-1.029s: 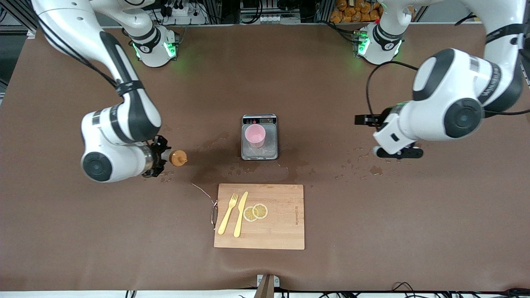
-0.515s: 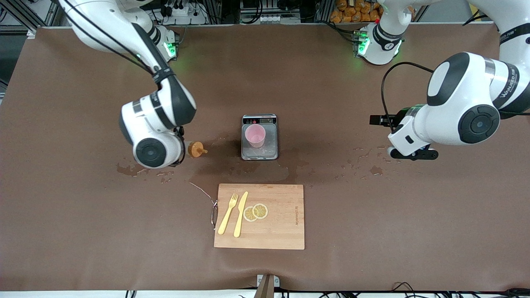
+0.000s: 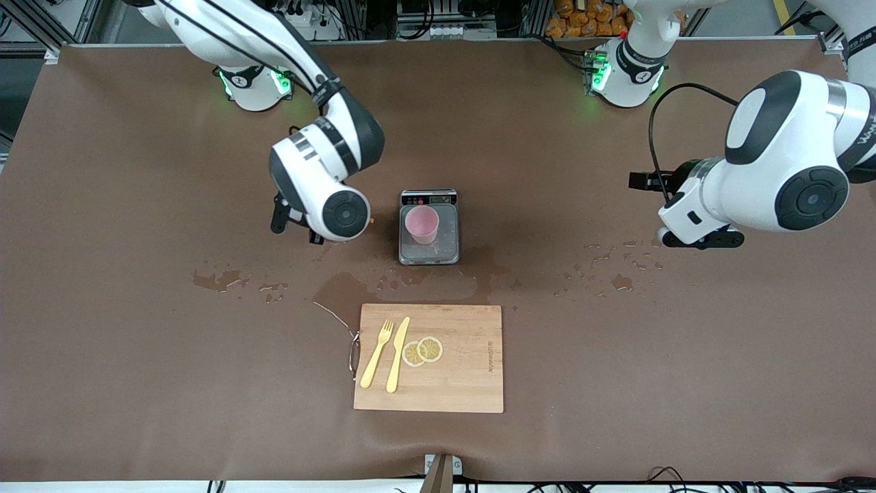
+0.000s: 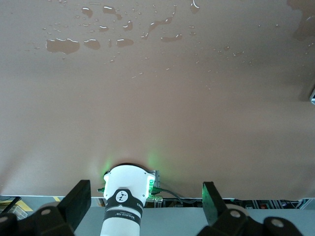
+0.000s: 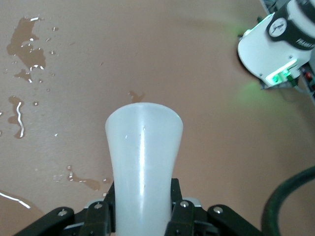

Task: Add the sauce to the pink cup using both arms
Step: 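Tilt the bottle over the pink cup with the right gripper to squeeze sauce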

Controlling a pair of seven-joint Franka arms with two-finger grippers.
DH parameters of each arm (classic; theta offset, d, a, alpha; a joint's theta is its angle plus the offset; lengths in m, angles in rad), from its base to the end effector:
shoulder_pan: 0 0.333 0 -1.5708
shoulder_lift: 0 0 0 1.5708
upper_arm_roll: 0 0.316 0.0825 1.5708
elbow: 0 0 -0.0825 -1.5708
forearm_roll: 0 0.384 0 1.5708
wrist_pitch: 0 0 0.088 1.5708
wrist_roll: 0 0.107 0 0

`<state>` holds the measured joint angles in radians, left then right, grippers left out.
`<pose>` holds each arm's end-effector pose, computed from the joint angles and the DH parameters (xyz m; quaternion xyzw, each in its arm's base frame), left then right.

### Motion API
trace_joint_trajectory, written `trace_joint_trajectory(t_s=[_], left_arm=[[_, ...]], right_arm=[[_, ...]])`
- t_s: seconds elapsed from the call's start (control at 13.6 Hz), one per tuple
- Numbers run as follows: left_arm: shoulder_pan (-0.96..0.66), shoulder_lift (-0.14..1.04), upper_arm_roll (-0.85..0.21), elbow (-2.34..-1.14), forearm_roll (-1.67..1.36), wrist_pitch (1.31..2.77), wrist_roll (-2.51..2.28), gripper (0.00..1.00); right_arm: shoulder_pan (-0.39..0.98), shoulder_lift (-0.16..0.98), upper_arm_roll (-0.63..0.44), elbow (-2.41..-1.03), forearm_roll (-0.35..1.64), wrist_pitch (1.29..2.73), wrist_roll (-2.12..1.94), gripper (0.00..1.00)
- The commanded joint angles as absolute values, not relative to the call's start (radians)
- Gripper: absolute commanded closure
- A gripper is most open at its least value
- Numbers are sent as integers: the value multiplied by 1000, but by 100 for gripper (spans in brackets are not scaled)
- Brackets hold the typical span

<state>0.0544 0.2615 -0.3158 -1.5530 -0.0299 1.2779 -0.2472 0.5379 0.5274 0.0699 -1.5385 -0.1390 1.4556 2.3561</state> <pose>0.5571 -0.1352 0.4744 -0.9643 0.0129 0.2641 0.0118 0.5201 0.3356 0.3177 0.6220 -0.7219 0.0233 0.3024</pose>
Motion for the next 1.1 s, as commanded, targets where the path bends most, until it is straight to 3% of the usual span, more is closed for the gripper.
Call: trace_joint_trajectory(t_s=[0.0, 0.29, 0.51, 1.03], left_arm=[[37, 209, -272, -1565, -9, 1276, -224, 0], [-26, 140, -166, -1562, -17, 1321, -149, 0], [-80, 71, -100, -1563, -40, 1434, -156, 0], [-106, -4, -58, -1574, -54, 1480, 60, 0]], right_arm=[[590, 540, 60, -1479, -178, 1361, 2394, 58], [624, 624, 60, -1358, -218, 1234, 2419, 58], [643, 687, 58, -1257, -253, 1146, 2419, 58], [698, 795, 58, -1100, -350, 954, 2413, 60]])
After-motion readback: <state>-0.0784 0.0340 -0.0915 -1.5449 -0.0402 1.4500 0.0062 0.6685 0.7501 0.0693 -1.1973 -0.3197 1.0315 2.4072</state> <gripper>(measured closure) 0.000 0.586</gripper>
